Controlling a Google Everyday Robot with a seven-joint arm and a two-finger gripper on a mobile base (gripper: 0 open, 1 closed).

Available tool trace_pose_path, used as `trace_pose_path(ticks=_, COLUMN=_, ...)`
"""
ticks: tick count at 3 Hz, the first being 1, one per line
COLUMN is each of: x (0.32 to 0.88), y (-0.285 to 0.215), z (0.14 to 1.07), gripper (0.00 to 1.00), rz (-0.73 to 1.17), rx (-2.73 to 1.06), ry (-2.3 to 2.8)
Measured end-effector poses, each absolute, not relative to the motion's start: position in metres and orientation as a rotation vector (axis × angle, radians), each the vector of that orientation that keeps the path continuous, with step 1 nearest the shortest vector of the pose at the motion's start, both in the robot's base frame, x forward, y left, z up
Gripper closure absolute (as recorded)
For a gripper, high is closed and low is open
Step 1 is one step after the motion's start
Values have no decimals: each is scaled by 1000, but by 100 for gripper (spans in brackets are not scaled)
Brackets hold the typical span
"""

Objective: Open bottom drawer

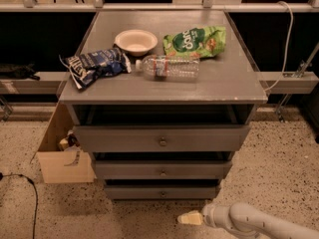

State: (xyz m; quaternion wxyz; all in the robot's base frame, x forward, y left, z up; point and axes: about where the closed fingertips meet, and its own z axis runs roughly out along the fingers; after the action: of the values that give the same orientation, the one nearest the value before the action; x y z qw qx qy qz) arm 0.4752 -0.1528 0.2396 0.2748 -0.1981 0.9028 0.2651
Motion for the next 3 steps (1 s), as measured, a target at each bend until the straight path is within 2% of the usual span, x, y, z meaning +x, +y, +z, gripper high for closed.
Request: trace_pose_path(ticks=3, x=485, y=-145, z=243, gripper=0, rz=706, rx=-494, ry=2291)
